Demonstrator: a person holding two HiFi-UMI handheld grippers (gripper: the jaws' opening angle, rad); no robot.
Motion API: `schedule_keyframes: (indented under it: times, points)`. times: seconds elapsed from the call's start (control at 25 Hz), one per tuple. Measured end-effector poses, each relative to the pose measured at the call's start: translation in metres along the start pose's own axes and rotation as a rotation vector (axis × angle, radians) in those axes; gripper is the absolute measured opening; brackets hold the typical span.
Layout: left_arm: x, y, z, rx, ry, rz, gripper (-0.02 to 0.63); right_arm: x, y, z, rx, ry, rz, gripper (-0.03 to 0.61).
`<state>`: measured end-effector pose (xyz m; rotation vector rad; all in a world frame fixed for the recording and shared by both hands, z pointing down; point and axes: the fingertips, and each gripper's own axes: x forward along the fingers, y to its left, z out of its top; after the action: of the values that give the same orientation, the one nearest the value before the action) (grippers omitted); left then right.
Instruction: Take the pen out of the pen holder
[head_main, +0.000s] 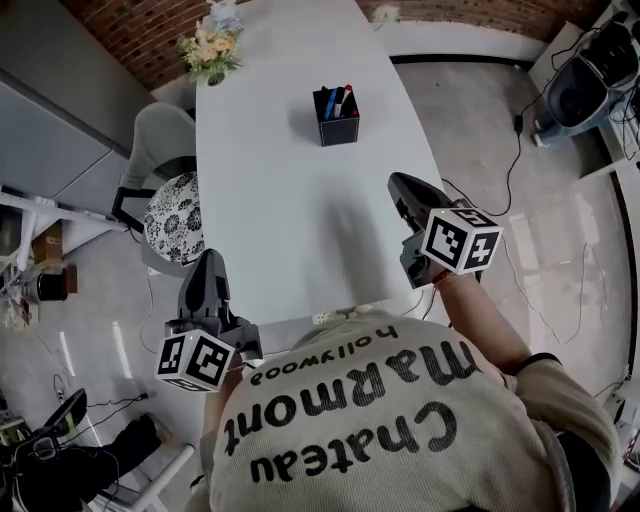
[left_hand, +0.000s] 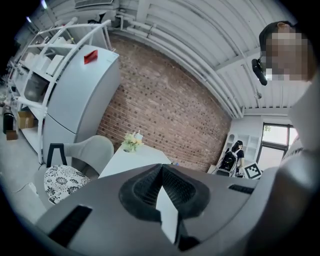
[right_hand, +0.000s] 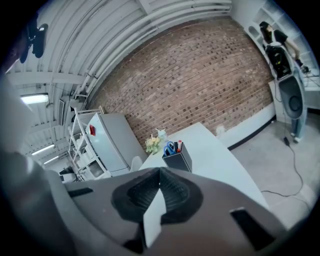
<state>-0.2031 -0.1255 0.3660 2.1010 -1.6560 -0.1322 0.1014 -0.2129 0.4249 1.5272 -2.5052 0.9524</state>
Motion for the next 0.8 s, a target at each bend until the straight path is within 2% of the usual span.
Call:
schedule_keyframes:
  times: [0.4,0.6,0.8]
  points:
    - [0.034,0.040,0.006,-0.009,0.047,-0.121,0.002,0.019,0.007,0.008,-0.030,-0.033,-0.128,0.003]
    - [0.045,0.053,0.015,-0.006,0.021,-0.114,0.002,0.028,0.007,0.024,-0.061,-0.053,-0.137,0.003]
    - [0.039,0.058,0.022,-0.035,-0.014,-0.076,0.002,0.042,0.003,0.034,-0.130,-0.023,-0.121,0.005]
